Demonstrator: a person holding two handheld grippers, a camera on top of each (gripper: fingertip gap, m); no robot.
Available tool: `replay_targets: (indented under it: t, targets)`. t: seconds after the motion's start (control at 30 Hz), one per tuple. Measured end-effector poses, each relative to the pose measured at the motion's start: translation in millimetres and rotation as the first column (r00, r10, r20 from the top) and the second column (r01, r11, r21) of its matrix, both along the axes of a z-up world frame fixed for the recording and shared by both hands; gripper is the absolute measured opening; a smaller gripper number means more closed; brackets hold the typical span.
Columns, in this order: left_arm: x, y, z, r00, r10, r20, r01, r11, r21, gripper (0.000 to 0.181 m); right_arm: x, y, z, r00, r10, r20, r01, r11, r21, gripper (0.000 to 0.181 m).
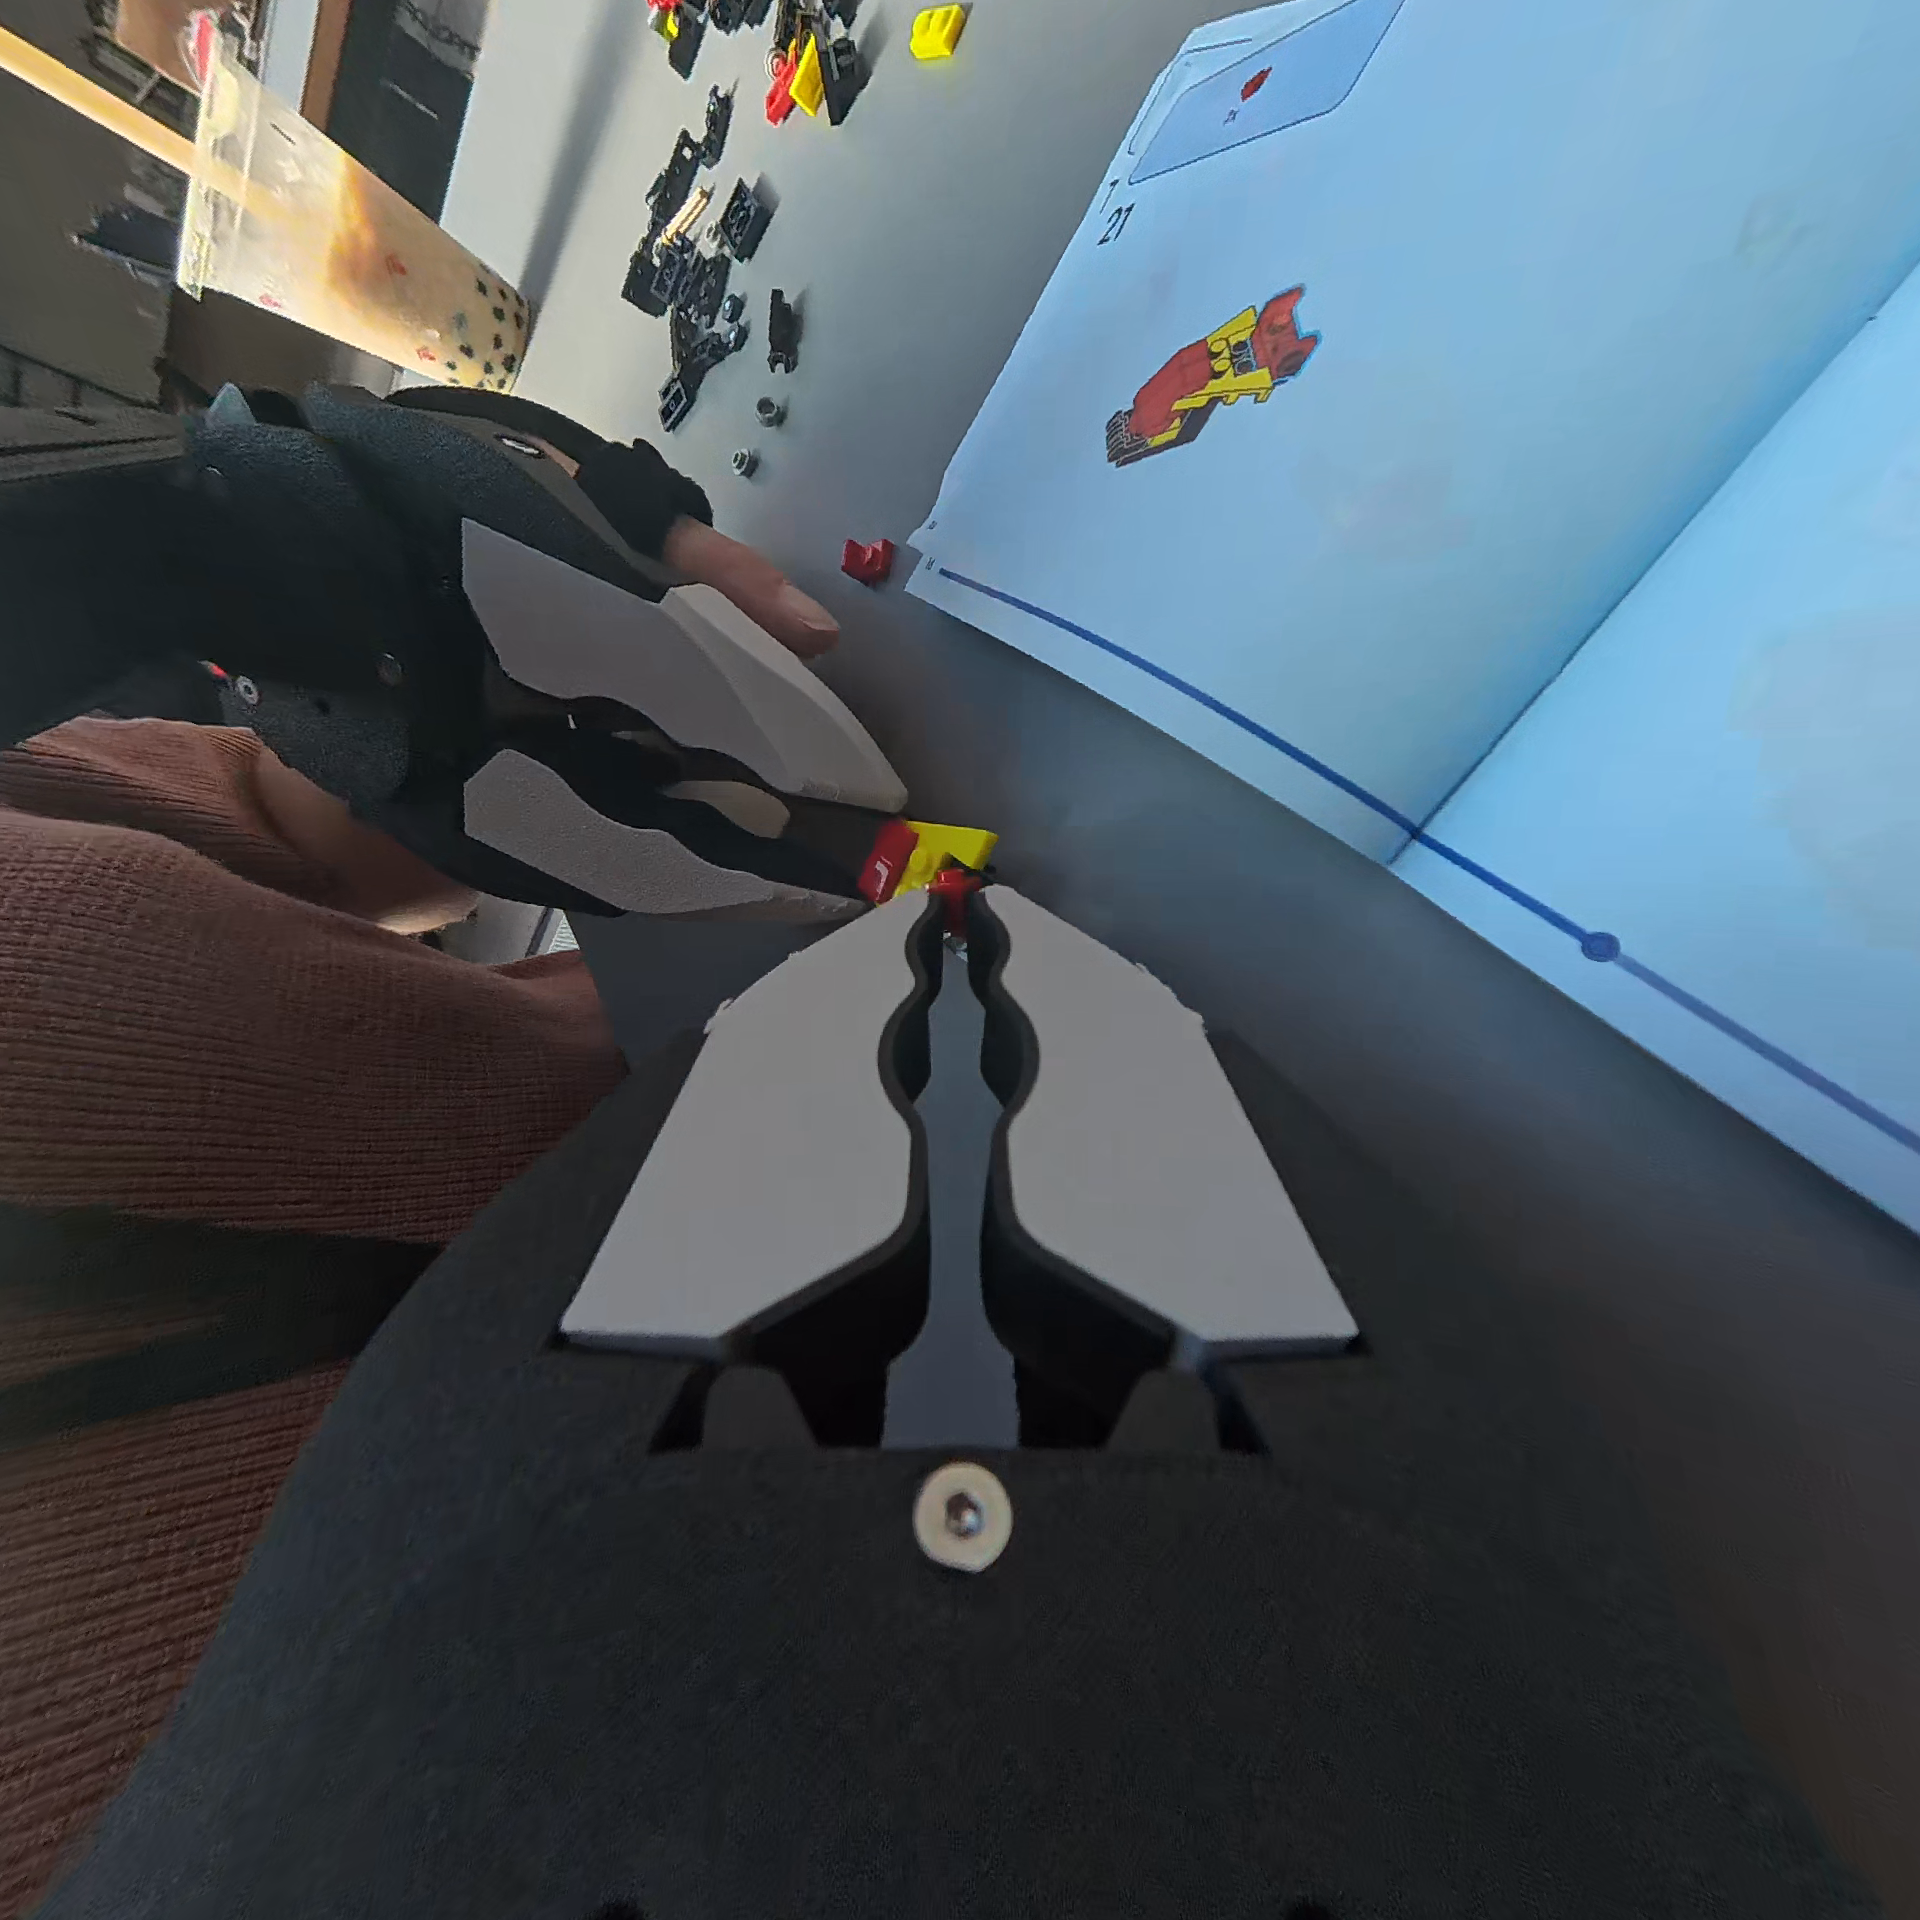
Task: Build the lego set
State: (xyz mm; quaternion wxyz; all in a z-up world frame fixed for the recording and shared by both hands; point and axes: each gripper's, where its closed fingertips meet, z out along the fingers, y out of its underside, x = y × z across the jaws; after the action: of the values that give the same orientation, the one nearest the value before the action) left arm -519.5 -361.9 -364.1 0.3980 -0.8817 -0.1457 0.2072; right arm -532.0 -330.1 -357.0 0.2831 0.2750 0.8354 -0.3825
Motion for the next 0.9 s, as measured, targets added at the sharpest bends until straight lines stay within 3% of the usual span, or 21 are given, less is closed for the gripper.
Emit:
replay_targets:
  t: [0.9]
  targets:
    - [-4.4, -8.9, -1.2, 1.0, -0.007, 0.0, 0.007, 1.0, 0.019, 0.017, 1.5, -6.4, 7.8, 0.992, -0.04, 0.117, 0.046, 0.998, -0.047, 0.004]
